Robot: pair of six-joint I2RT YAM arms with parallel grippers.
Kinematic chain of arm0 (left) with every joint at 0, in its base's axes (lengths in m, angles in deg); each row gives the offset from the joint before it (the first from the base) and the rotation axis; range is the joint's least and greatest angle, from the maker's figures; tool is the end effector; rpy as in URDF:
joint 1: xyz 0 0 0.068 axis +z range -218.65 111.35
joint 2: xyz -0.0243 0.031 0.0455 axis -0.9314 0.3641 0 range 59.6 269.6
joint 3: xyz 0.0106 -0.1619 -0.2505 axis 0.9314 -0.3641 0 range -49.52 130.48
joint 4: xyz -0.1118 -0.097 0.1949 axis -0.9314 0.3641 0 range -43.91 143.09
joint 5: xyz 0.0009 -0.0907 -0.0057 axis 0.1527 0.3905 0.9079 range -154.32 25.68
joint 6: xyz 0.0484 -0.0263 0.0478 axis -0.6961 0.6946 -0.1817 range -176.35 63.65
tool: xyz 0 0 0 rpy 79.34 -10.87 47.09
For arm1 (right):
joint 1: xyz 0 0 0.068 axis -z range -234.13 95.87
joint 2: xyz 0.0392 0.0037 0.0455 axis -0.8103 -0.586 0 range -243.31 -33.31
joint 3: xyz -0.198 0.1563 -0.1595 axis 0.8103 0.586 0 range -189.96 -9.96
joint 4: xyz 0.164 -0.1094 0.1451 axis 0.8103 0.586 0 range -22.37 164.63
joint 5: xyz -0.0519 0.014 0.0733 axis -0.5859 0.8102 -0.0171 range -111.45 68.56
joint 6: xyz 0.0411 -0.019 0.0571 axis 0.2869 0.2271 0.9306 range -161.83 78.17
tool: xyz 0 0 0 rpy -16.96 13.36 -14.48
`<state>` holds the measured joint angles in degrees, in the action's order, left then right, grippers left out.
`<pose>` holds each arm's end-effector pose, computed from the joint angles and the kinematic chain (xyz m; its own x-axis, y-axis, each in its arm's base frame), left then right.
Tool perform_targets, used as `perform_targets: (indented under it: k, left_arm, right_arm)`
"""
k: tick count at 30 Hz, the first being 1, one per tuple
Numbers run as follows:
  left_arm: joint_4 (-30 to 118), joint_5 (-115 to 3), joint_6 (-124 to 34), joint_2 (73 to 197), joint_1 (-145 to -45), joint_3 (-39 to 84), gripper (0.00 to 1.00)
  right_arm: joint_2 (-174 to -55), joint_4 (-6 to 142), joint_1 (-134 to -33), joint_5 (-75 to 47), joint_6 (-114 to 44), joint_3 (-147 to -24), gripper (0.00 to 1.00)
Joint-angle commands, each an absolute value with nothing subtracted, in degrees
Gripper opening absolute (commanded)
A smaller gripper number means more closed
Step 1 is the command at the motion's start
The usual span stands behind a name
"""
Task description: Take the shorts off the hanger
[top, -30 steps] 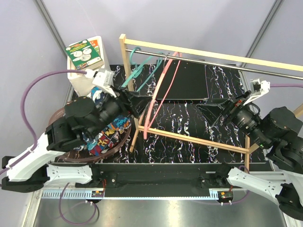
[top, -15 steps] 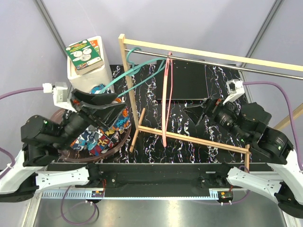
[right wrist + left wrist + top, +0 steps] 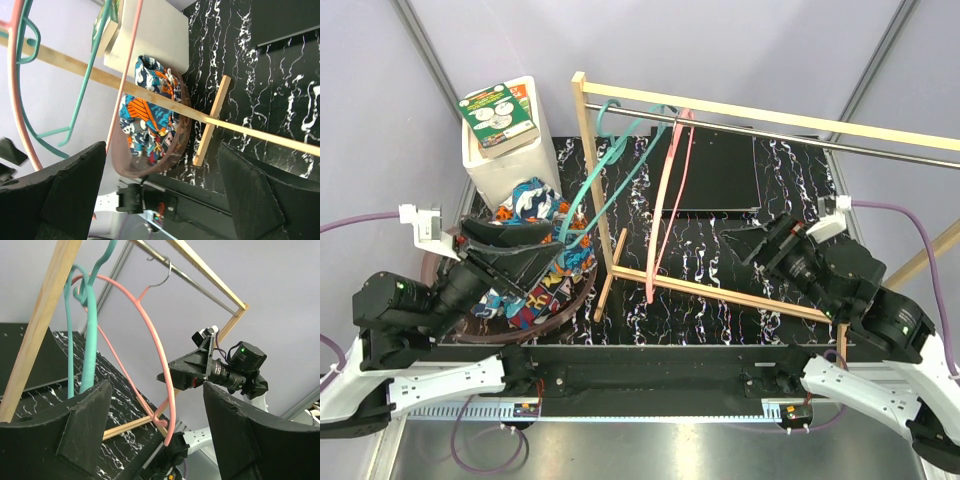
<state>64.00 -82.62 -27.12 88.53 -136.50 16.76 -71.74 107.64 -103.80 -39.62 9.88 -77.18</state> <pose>0.0305 -0.0243 0.4831 -0.2653 -0.5778 -0.7719 0.7312 0.4012 -0.5517 0.0738 0.0577 0.4304 -0.4911 0.5738 -0.6554 -0.2273 0.6419 0.7323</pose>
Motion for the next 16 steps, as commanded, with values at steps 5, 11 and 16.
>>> perform_targets:
  k: [5, 11, 16]
  left_arm:
    - [61.21, -80.40, -22.87, 85.62, -136.41, 13.06, 0.78]
    - [61.03, -80.31, -22.43, 85.79, -136.41, 13.50, 0.79]
    - [60.33, -80.14, -21.38, 85.70, -136.41, 13.32, 0.80]
  right_arm:
    - [-64.86, 110.77, -103.70, -47.10, 22.67, -74.99, 1.00]
    - [-67.49, 123.07, -103.70, -52.38, 25.23, -82.10, 1.00]
    - [-67.94, 123.71, -103.70, -52.12, 25.15, -84.49, 1.00]
